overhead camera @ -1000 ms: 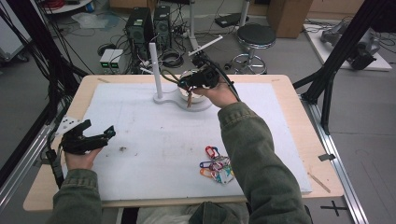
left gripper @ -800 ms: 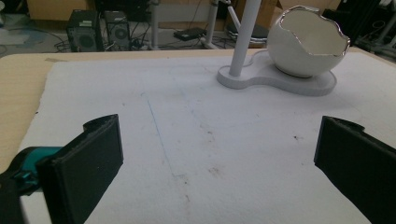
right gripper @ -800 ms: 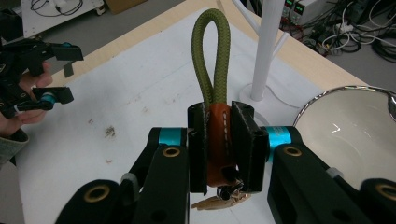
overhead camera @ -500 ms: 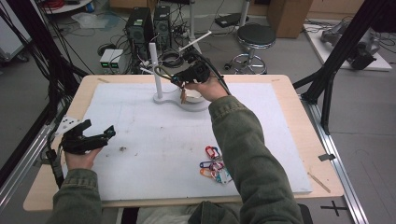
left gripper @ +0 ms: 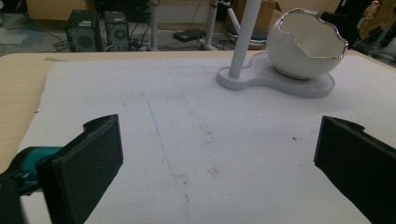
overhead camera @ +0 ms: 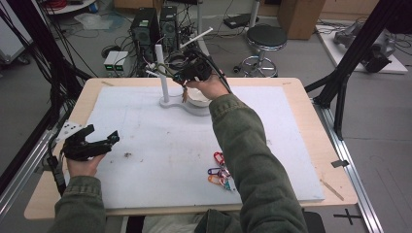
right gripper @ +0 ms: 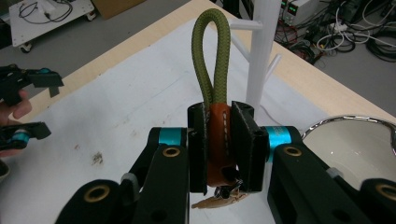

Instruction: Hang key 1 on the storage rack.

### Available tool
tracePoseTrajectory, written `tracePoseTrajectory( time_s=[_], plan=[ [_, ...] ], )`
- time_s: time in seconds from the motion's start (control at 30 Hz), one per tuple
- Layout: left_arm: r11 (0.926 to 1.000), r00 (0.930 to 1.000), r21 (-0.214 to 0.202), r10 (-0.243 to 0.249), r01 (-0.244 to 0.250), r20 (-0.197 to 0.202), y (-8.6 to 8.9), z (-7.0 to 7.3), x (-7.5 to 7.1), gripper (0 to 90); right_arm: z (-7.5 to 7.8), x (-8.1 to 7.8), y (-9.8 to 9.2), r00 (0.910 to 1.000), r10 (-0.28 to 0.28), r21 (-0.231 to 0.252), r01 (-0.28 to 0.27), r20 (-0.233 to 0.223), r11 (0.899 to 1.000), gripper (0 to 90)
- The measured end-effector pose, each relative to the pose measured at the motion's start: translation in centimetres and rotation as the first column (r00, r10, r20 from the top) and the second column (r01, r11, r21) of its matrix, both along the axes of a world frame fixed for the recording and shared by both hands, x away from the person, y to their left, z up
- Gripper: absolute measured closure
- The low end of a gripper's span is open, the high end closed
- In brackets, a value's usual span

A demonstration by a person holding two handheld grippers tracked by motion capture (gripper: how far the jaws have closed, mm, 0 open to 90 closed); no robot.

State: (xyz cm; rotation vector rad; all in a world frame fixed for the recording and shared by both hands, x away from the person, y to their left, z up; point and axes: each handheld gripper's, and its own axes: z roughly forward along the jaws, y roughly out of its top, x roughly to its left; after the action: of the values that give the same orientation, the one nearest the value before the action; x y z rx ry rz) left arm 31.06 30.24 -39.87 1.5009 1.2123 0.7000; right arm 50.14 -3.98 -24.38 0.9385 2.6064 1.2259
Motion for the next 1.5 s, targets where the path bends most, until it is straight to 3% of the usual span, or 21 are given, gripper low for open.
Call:
tracePoseTrajectory(
  time_s=[0.4, 1.4, 1.43, 1.47, 1.5],
  plan=[
    [1.0, 1.0, -0.002, -0.002, 0.002, -0.001, 0.1, 0.0, 0.0, 1.7, -0.3, 1.1, 0.8, 0.9999, -0.013, 0.003, 0.013, 0.003, 1.0, 76.6],
    [0.9994, 1.0, -0.035, 0.002, -0.002, 0.005, 0.1, -0.2, 0.5, 1.7, -3.6, 3.7, 1.7, 0.9971, -0.075, 0.0, 0.075, 0.014, 0.997, 76.2],
    [0.9994, 1.0, -0.036, 0.003, -0.003, 0.005, 0.1, -0.2, 0.6, 1.7, -3.6, 3.7, 1.7, 0.9975, -0.07, 0.004, 0.07, -0.001, 0.998, 73.4],
    [0.9994, 1.0, -0.034, 0.004, -0.004, 0.004, 0.2, -0.2, 0.6, 1.7, -3.7, 3.8, 1.6, 0.9978, -0.063, 0.019, 0.063, -0.023, 0.998, 58.6],
    [0.9994, 1.0, -0.035, 0.006, -0.005, 0.004, 0.2, -0.2, 0.5, 1.7, -3.7, 3.8, 1.5, 0.9979, -0.054, 0.027, 0.055, -0.037, 0.998, 50.0]
  ],
)
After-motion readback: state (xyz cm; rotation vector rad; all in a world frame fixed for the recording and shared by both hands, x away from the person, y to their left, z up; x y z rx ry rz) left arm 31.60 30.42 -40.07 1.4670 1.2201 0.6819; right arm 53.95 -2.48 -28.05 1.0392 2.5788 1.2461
